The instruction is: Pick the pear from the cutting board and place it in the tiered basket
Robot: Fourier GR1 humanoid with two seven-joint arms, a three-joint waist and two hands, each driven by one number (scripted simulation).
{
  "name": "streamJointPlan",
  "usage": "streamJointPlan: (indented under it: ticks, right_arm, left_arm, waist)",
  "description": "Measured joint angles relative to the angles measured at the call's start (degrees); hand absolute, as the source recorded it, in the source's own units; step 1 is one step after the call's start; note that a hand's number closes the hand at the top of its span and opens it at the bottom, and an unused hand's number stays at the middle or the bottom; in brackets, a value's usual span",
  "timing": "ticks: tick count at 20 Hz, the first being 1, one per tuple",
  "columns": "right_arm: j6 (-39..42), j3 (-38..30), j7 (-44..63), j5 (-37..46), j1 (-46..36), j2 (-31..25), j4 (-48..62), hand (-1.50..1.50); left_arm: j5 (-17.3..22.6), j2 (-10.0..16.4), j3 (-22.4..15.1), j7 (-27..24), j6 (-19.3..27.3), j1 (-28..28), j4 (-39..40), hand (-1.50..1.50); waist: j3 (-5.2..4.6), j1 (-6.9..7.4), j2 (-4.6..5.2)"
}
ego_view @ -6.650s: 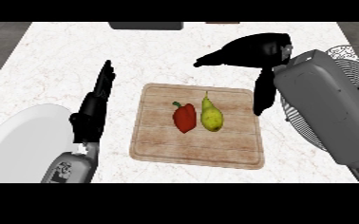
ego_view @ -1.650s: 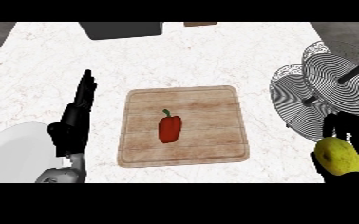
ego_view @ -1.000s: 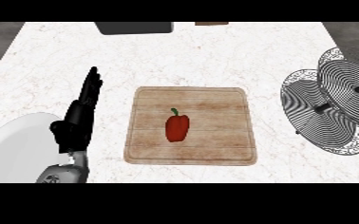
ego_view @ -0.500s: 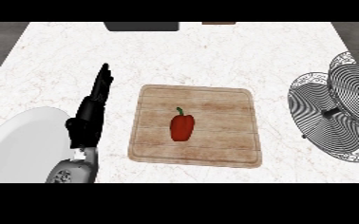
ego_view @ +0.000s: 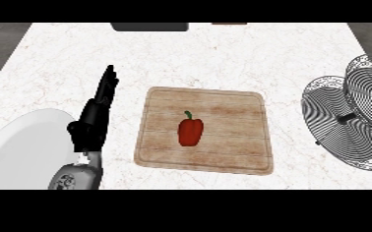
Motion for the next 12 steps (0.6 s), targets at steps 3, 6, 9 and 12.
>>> streamJointPlan:
  ticks: [3,6,9,12]
  right_arm:
    - [-3.7,3.0,-1.8,3.3,0.5,0.3,3.3,1.50]
    - [-5.8,0.3,-0.3,1.9,-0.3,3.2,8.3,-1.50]
    - [-6.7,-1.3,-0.2,-0.2,-1.2,5.0,12.8,-1.50]
    - [-7.3,-3.9,-0.1,-3.3,-2.1,6.3,15.5,-1.50]
  left_arm:
    - [-0.1,-0.2,0.0,-0.8,-0.1,0.5,0.5,0.00]
    - [-0.6,-0.3,-0.2,0.0,0.1,0.1,0.0,0.00]
    - [-0.7,-0.2,-0.1,-0.4,0.1,-0.1,0.5,0.00]
    - [-0.6,0.0,0.6,0.0,0.0,-0.7,0.7,0.00]
  waist:
    - [0.01,0.08,0.01]
    - [0.02,0.10,0.01]
    - [0.03,0.02,-0.01]
    - [0.02,-0.14,-0.06]
